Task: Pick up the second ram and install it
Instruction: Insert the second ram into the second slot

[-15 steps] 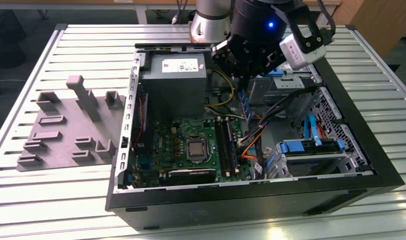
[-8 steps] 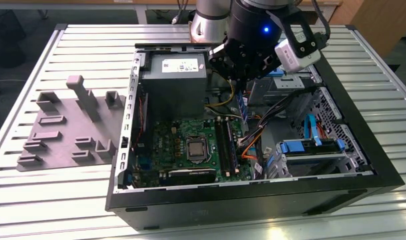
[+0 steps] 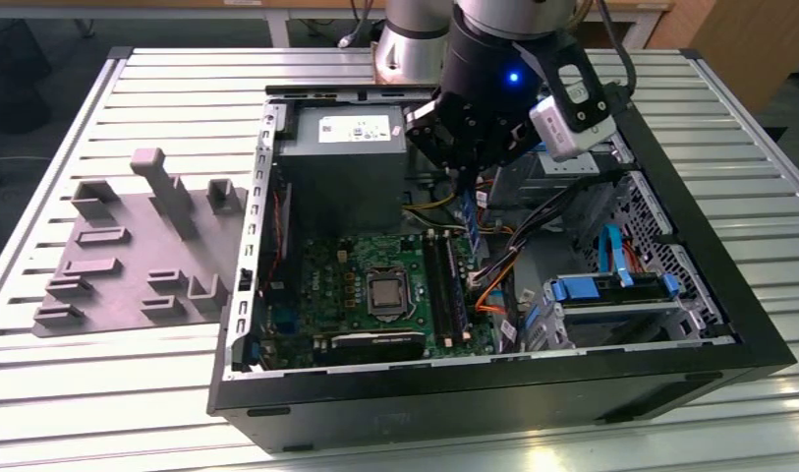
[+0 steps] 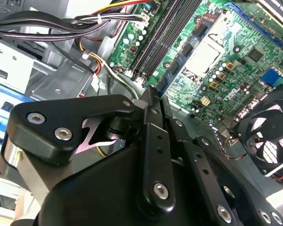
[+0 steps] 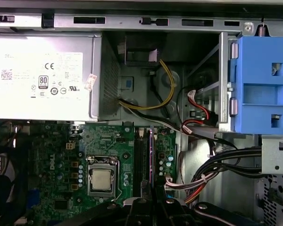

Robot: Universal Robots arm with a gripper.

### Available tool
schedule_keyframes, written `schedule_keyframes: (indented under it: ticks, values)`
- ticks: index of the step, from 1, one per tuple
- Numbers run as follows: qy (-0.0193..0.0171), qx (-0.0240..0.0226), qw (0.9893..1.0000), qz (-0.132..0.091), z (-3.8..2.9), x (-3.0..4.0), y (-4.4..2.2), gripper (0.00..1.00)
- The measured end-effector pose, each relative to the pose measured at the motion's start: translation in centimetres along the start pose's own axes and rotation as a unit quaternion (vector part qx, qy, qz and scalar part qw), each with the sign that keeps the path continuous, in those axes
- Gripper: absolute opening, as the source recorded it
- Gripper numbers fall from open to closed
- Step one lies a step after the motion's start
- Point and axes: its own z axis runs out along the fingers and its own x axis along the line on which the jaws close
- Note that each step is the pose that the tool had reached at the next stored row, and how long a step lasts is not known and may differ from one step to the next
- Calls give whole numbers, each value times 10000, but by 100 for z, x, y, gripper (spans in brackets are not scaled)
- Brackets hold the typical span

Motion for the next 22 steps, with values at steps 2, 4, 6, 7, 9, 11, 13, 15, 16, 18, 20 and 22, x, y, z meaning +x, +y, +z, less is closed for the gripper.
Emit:
schedule_keyframes:
  ticks: [2, 4, 6, 7, 9, 11, 13, 15, 16, 18, 20, 22]
  values:
    - [1, 1, 10000, -1, 3, -1, 0, 14]
    - [1, 1, 10000, -1, 4, -1, -1, 14]
    - [1, 0, 10000, -1, 5, -1, -1, 14]
    - [0, -1, 10000, -1, 7, -1, -7, 14]
    - [1, 0, 10000, -1, 9, 0, -30, 14]
    - [0, -1, 10000, 0, 30, 1, -40, 14]
    - [0, 0, 10000, -1, 66, 4, -42, 14]
    - [0, 0, 10000, -1, 102, 10, -43, 14]
    - [1, 0, 10000, -1, 120, 11, -44, 14]
    - [1, 0, 10000, -1, 156, 14, -44, 14]
    - [1, 0, 10000, -1, 193, 15, -46, 14]
    - [1, 0, 10000, -1, 229, 16, -47, 14]
